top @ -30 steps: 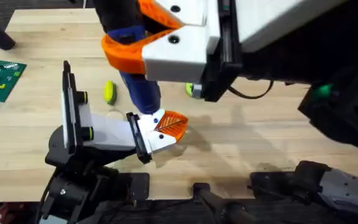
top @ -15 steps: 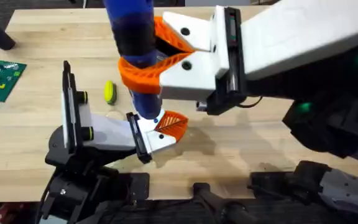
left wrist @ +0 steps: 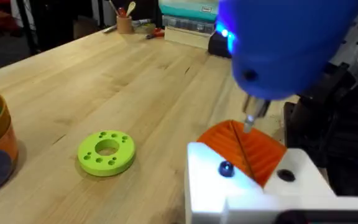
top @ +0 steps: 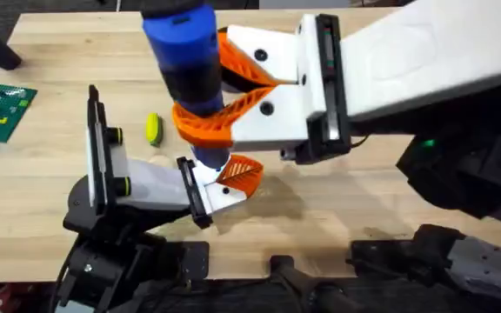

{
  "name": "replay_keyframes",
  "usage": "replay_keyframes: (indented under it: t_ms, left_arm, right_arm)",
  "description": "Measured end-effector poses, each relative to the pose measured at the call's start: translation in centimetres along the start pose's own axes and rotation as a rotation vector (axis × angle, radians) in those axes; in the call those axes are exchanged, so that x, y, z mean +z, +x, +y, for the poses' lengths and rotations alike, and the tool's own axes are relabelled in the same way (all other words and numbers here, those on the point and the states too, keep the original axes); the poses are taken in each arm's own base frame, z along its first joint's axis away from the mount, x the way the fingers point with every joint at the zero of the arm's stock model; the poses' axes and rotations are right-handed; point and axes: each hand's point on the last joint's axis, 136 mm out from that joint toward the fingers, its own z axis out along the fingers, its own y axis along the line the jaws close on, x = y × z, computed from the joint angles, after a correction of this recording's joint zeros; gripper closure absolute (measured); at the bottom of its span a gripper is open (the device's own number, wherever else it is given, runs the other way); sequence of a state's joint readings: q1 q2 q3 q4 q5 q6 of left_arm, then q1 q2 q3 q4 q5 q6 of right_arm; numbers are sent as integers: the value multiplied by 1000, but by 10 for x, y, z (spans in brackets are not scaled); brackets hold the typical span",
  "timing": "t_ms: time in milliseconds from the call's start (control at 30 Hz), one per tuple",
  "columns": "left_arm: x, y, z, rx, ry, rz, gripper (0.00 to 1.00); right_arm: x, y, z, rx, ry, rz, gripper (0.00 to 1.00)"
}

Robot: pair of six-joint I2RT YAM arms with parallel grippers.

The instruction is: Pick up the gripper from the table and insert it into the empty holder that is missing its gripper. Then pick up a screw, insert it into the mounting hole, and use the screwdriver to tighten it. Finally, clean up the table by picking up the vegetable and placing it into the bucket.

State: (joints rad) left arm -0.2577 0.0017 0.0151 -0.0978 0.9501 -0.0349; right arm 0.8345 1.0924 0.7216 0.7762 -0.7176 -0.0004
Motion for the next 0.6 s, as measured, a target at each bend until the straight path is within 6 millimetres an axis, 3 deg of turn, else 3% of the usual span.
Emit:
replay_keyframes:
  t_ms: [600]
  left_arm:
    - [0,0,0,0,0,0,989]
  right_arm:
    - [2,21,-5,39,4,53,975]
